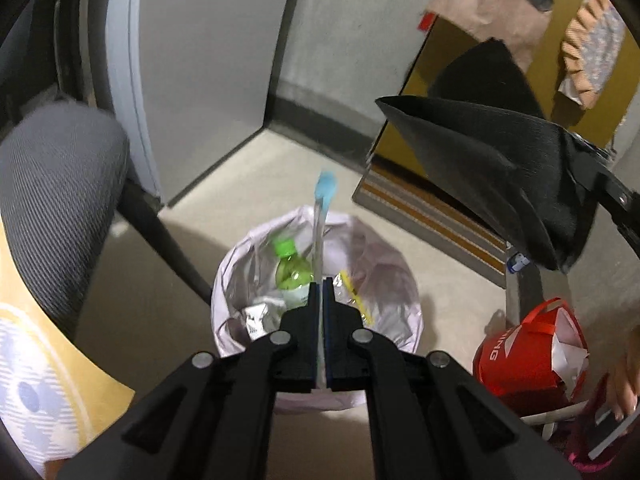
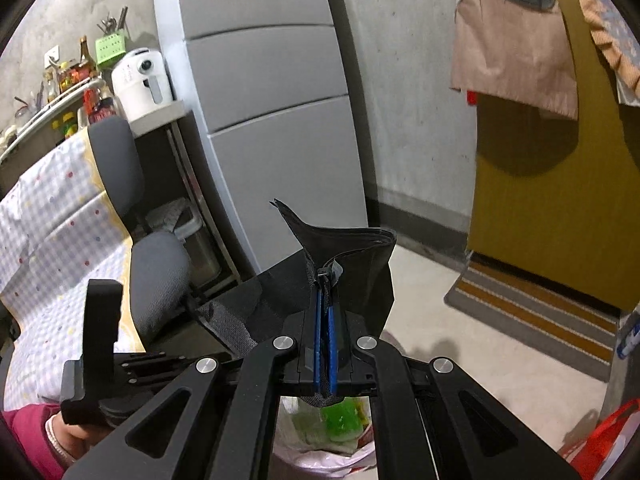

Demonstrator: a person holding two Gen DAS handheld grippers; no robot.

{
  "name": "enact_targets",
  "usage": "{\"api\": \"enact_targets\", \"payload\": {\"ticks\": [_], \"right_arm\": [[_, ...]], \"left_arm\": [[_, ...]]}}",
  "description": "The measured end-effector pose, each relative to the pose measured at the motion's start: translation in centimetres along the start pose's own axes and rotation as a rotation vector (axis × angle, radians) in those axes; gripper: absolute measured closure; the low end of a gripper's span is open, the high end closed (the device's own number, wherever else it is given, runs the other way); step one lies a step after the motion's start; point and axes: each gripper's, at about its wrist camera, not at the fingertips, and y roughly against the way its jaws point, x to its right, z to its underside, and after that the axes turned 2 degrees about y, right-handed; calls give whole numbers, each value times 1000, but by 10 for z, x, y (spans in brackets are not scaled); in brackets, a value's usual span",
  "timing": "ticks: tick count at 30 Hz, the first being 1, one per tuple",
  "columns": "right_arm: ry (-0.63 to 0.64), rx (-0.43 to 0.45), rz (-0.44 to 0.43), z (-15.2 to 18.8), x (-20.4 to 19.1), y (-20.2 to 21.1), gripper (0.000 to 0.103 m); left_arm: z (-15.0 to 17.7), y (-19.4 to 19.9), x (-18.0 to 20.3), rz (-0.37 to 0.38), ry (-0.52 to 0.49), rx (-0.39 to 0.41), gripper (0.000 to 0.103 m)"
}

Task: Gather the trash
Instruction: 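Open the left gripper over the pink bin to drop the mango bag, then lower the black bag into the pink bin and open the right gripper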

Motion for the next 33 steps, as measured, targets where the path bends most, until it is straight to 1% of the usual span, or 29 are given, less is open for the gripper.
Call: {"api": "enact_targets", "payload": {"ticks": [1,2,3,5,8,12,13,14,15,16,18,22,25,28,29,30,31,32,33], "right_arm": [[-1,-10,-3,3,-1,-3,100],[0,-19,-6,6,-1,-6,100],[0,-28,-10,8,-2,-10,100],[3,-45,-12,13,-4,-17,100],[3,-69,-18,20,-8,-27,100],[-41,-114,-50,25,-10,-38,99],[-59,-132,-50,28,-10,-43,94],[-70,-148,-37,28,-9,-47,92],[-82,-172,-33,30,-9,-54,84],[-89,-186,-28,32,-8,-57,72],[-95,-215,8,36,-8,-64,60],[-78,-216,10,37,-13,-61,60],[-46,-189,9,31,-19,-50,60],[-3,-175,-12,25,-30,-39,60],[11,-181,-24,23,-35,-37,60],[26,-187,-33,21,-39,-35,58],[49,-195,-45,19,-47,-31,53],[64,-203,-53,17,-52,-29,49],[82,-213,-65,15,-58,-25,42]], "left_arm": [[1,-1,-2,1,7,-4,85],[1,0,-4,-5,14,1,73],[0,2,-5,-10,18,12,69],[0,10,-8,-21,26,30,68],[-1,24,-11,-48,38,70,61],[-1,49,-20,-96,50,129,59],[-1,53,-22,-100,54,136,59],[-1,59,-25,-106,59,147,57],[0,62,-25,-109,61,155,55],[0,67,-28,-113,67,165,55],[-1,72,-31,-120,74,175,53],[2,79,-34,-132,80,187,53],[6,86,-36,-145,82,188,52],[13,97,-35,-186,77,198,47],[15,101,-35,-204,77,202,43],[17,107,-35,-221,80,206,40],[19,111,-35,-236,83,209,39],[20,116,-34,-256,86,212,33],[23,124,-34,-286,91,217,28]]}}
